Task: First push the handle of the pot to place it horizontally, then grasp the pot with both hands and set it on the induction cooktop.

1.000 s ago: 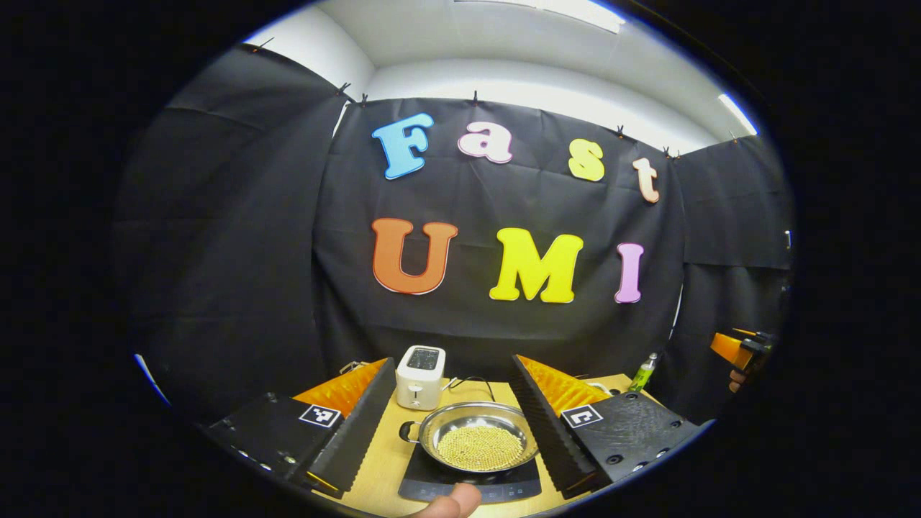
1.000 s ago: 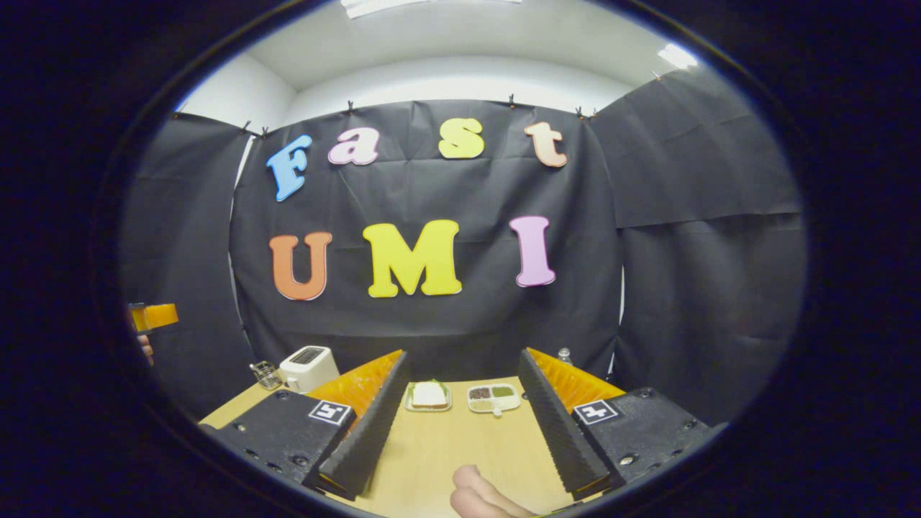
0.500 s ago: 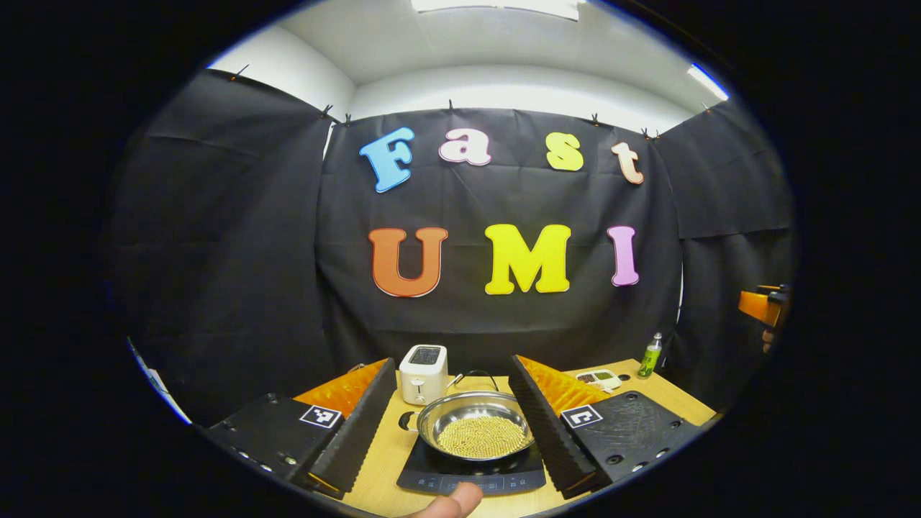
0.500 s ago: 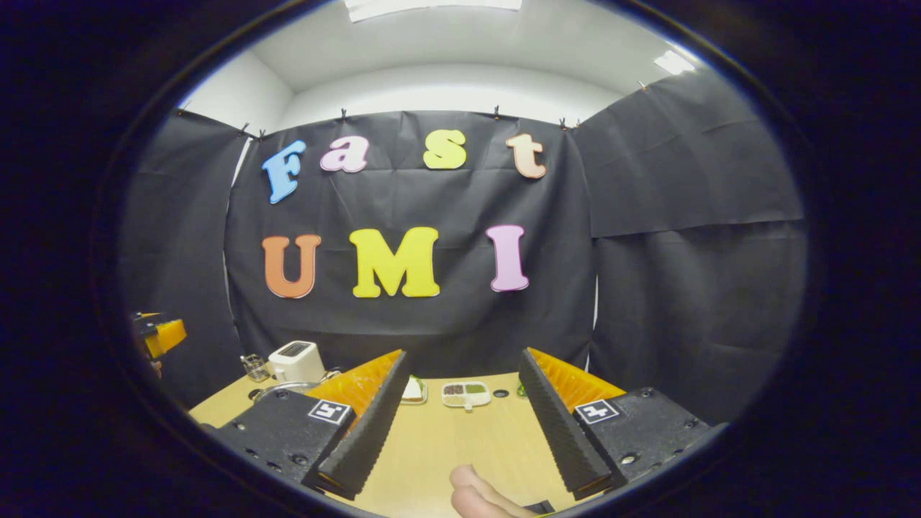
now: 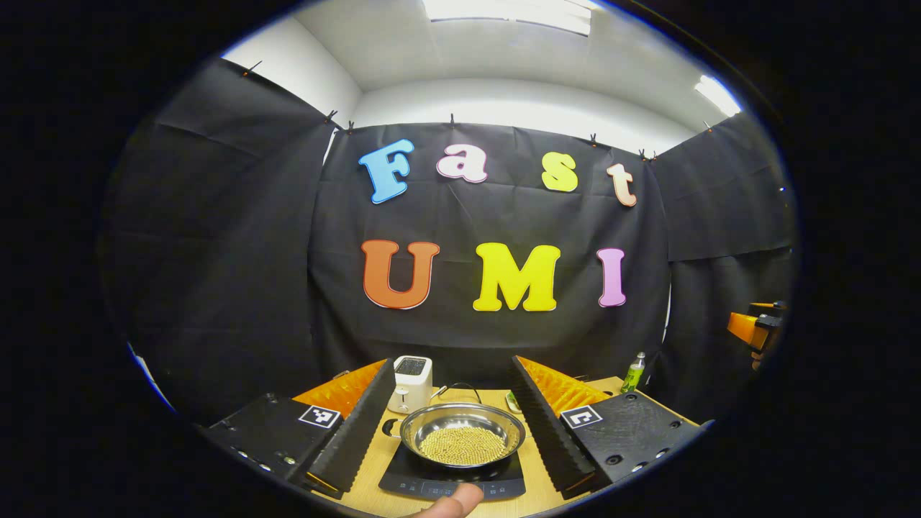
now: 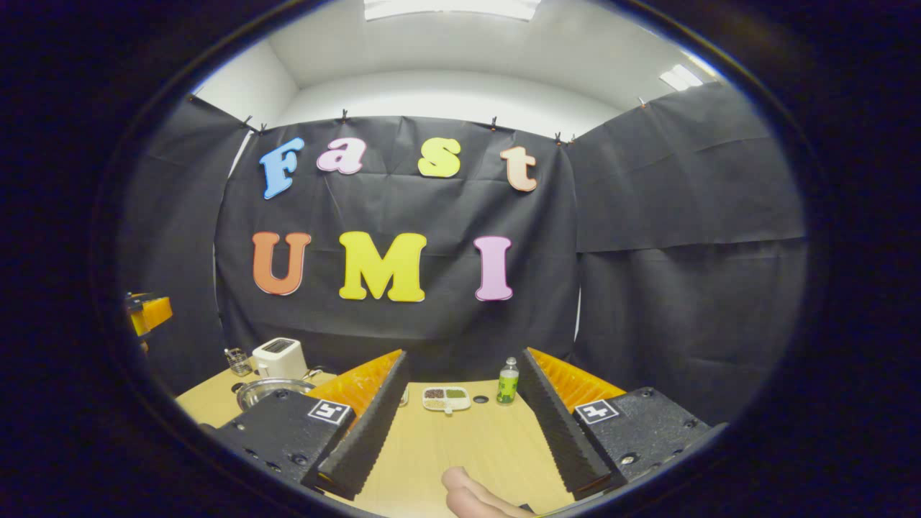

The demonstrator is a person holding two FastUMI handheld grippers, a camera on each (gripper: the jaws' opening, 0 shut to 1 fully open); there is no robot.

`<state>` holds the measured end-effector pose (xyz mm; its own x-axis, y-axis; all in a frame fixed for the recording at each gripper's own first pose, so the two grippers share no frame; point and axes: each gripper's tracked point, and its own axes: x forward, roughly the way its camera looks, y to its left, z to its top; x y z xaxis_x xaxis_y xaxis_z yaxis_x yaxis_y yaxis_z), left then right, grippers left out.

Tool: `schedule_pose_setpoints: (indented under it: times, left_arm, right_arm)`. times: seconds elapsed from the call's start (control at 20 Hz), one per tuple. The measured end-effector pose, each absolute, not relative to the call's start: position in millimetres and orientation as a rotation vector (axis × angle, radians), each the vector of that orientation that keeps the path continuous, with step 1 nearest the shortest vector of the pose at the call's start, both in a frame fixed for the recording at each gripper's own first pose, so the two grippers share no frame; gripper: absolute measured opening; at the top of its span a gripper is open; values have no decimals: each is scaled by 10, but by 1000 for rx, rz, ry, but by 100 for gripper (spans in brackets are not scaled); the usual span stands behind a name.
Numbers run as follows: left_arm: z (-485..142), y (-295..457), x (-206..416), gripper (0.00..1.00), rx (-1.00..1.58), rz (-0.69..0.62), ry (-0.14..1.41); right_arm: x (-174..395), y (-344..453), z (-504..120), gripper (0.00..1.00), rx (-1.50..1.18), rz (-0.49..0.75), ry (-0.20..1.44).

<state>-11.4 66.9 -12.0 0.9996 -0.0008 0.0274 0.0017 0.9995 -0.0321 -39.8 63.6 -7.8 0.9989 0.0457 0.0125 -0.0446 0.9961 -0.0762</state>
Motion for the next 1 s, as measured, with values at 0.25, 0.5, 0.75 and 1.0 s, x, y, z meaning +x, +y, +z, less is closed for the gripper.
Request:
schedule_pose_setpoints:
  times: [0.25,0.5,0.75,1.0]
  left_arm:
    - [-42,702,-196,95,-42,-3,-47]
    - [-84,720,-238,95,-51,-8,-47]
    - [-122,724,-288,95,-49,-8,-52]
    - [-166,720,-341,95,-44,-19,-46]
  right_arm:
    - [-447,639,-59,98,-67,62,-27]
    - [-457,728,-121,96,-59,90,-20]
    - [-432,849,-215,96,-58,113,-15]
    - [-414,958,-345,98,-60,140,22]
